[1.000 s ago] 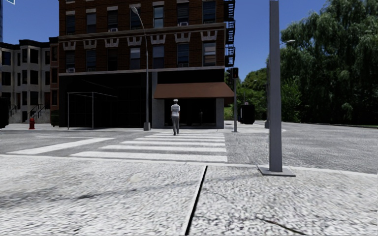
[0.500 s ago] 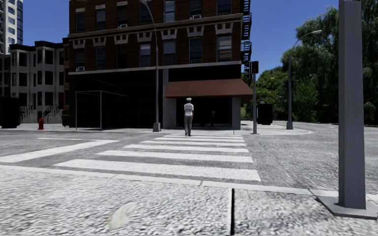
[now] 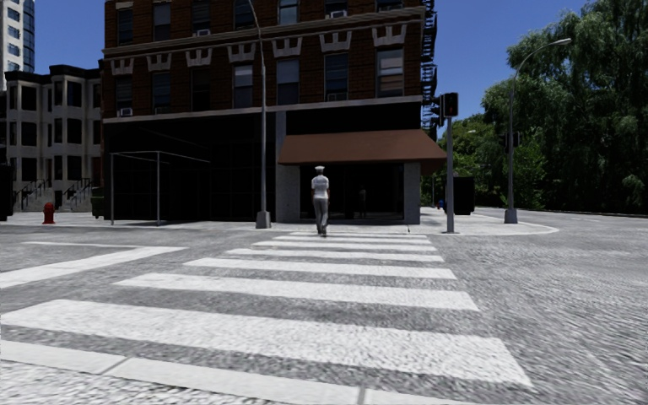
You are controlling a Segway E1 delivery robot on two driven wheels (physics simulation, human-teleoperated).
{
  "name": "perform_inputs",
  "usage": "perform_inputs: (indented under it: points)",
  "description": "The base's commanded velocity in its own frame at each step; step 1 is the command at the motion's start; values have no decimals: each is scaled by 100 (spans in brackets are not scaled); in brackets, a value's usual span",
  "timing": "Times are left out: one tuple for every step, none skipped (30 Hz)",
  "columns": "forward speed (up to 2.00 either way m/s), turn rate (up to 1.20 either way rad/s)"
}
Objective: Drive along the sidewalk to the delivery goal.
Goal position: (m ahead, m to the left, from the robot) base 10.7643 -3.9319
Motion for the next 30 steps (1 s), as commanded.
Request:
perform_inputs:
  points:
    - [200,0]
    - [200,0]
    - [200,0]
    - [200,0]
    - [200,0]
    - [200,0]
    - [200,0]
    - [200,-4]
    - [200,-8]
    - [200,-13]
    - [200,-13]
    - [200,-25]
    - [197,-32]
    - [196,-34]
    - [196,-34]
    - [196,-33]
    - [195,-16]
    - [197,0]
    - [197,0]
    - [197,0]
    - [198,0]
    - [198,0]
    - [198,0]
    - [197,0]
    - [193,0]
    - [193,0]
    - [184,0]
    - [175,0]
    - [168,0]
    - [168,0]
